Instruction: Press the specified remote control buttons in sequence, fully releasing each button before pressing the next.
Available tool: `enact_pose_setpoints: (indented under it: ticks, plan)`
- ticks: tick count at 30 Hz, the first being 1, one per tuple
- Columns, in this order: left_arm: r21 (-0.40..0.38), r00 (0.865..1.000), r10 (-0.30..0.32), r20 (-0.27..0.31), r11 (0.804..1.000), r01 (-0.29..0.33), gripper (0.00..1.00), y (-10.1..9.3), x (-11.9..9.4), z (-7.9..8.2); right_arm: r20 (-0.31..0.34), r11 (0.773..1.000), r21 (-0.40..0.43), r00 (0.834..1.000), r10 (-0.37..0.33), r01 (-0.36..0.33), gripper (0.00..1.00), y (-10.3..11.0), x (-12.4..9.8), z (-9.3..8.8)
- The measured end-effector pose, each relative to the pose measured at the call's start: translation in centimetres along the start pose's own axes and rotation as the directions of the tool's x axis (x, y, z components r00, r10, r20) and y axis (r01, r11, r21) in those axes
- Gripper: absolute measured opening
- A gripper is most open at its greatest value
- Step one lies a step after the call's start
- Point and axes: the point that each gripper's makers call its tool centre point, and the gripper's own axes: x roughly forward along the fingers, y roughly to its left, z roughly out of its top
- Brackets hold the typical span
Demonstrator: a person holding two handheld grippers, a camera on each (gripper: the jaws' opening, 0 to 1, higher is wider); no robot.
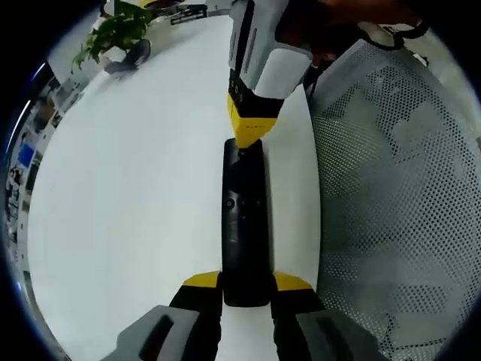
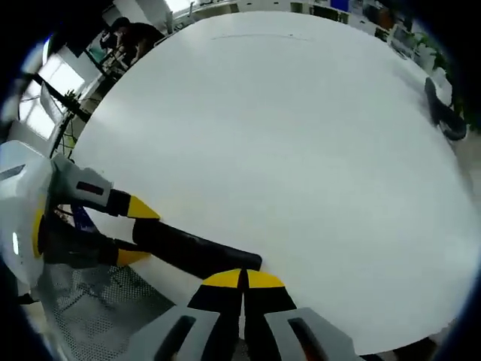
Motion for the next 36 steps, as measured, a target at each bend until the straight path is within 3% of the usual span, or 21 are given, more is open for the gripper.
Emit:
enact_pose_setpoints:
  ticks: [11, 21, 26, 36]
  plan:
    - [-0.014, 1.0, 0.01, -0.011, 1.0, -0.01, 0.24, 0.0, 0.0, 0.0, 0.046, 0.999, -0.031, 0.998, 0.043, -0.042, 0.0, 0.2, -0.1, -0.1]
    - [-0.01, 1.0, 0.006, -0.015, 1.0, -0.006, 0.24, -0.1, -0.1, 0.0, 0.016, 0.997, -0.058, 0.999, 0.046, -0.045, 0.0, 0.2, -0.2, -0.1]
    - [-0.01, 1.0, 0.006, -0.015, 1.0, -0.006, 0.24, -0.1, -0.1, 0.0, -0.014, 0.997, -0.031, 0.998, 0.067, -0.067, 0.0, 0.3, -0.1, 0.0]
    - [-0.001, 0.999, 0.002, -0.045, 1.0, -0.002, 0.24, -0.1, 0.0, 0.0, -0.006, 0.995, -0.036, 0.996, 0.087, -0.088, 0.0, 1.1, -0.5, 0.4]
